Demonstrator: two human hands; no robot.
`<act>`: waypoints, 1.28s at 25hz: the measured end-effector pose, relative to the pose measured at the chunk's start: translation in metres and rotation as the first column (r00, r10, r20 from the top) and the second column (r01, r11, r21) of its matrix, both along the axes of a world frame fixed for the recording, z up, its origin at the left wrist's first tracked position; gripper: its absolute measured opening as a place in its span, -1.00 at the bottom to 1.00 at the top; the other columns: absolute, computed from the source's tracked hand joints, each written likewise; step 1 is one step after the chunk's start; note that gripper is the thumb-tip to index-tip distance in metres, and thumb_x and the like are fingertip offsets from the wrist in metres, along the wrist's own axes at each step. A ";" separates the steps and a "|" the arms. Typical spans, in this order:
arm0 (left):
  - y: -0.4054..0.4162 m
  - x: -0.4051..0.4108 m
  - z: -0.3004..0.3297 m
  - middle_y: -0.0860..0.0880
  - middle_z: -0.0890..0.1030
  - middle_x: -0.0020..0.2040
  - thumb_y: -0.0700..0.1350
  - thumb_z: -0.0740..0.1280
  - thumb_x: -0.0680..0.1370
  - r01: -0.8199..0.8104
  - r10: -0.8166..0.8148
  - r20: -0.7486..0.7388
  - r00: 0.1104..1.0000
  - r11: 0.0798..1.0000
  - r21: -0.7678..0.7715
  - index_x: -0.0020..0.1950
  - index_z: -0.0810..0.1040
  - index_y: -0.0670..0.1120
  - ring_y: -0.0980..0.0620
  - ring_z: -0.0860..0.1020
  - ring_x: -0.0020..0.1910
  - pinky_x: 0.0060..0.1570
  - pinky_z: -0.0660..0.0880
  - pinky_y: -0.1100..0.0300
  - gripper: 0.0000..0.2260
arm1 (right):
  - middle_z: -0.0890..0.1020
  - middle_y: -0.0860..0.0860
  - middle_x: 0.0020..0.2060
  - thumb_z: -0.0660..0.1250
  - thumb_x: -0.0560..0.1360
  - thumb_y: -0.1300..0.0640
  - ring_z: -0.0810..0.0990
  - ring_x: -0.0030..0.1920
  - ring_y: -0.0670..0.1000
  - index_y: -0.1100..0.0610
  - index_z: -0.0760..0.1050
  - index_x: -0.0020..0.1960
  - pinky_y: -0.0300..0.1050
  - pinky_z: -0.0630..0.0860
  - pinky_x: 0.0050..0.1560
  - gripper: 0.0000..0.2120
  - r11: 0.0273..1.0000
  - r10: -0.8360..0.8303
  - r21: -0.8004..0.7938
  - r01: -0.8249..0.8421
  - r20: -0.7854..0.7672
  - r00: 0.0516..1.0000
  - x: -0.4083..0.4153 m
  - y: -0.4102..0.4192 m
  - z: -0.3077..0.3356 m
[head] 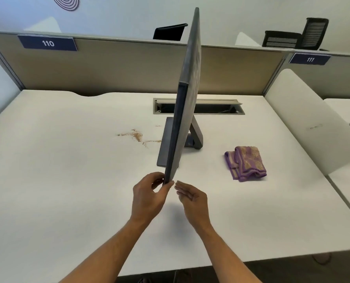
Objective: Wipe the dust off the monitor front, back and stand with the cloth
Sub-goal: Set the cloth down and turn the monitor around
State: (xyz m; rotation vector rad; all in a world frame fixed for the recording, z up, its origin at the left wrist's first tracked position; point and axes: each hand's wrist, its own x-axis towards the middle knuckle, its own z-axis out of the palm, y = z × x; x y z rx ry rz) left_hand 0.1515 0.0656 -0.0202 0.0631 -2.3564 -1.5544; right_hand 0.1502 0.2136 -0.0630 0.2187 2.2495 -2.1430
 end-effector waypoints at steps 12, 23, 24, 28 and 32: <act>-0.085 -0.013 -0.006 0.26 0.65 -0.19 -0.12 0.54 0.41 -0.258 0.257 0.014 0.966 0.962 0.092 -0.17 0.59 0.20 0.22 0.62 -0.20 -0.16 0.49 0.42 -0.78 | 0.66 -0.01 0.00 0.25 0.50 0.38 0.64 0.04 -0.06 0.05 0.54 0.17 -0.06 0.55 0.18 -0.65 0.976 -0.178 0.137 0.167 0.074 0.981 -0.054 0.013 -0.009; -0.135 -0.063 -0.006 0.26 0.68 -0.18 -0.09 0.51 0.42 -0.438 0.421 0.123 0.899 0.871 0.223 -0.04 0.71 0.04 0.28 0.63 -0.12 -0.05 0.49 0.36 -0.87 | 0.41 0.06 0.42 0.41 0.53 0.11 0.43 0.38 0.08 0.12 0.27 0.48 -0.14 0.39 0.29 -0.41 0.947 -0.123 0.311 0.085 0.106 0.987 -0.114 0.005 0.003; -0.137 -0.068 -0.006 0.26 0.68 -0.16 -0.08 0.50 0.43 -0.450 0.429 0.135 0.893 0.864 0.226 0.01 0.71 0.02 0.30 0.62 -0.09 -0.02 0.49 0.34 -0.84 | 0.39 0.06 0.44 0.41 0.52 0.09 0.41 0.40 0.10 0.12 0.25 0.50 -0.09 0.38 0.34 -0.39 0.945 -0.111 0.319 0.070 0.111 0.988 -0.119 0.004 0.002; -0.149 -0.091 -0.003 0.18 0.68 0.02 -0.07 0.45 0.48 -0.474 0.443 0.176 0.879 0.851 0.225 0.16 0.66 0.00 0.26 0.60 0.01 0.10 0.48 0.27 -0.74 | 0.47 0.06 0.35 0.44 0.49 0.08 0.47 0.33 0.11 0.11 0.32 0.45 -0.09 0.41 0.30 -0.42 0.916 -0.109 0.396 0.068 0.082 0.991 -0.131 0.000 0.000; -0.159 -0.116 0.000 0.15 0.65 0.09 -0.10 0.40 0.53 -0.482 0.451 0.184 0.873 0.856 0.188 0.23 0.62 0.00 0.15 0.58 0.01 0.09 0.45 0.23 -0.73 | 0.51 0.05 0.20 0.46 0.48 0.03 0.54 0.20 0.10 0.11 0.41 0.36 -0.20 0.44 0.09 -0.49 0.825 -0.134 0.557 0.093 0.033 0.990 -0.138 -0.007 -0.002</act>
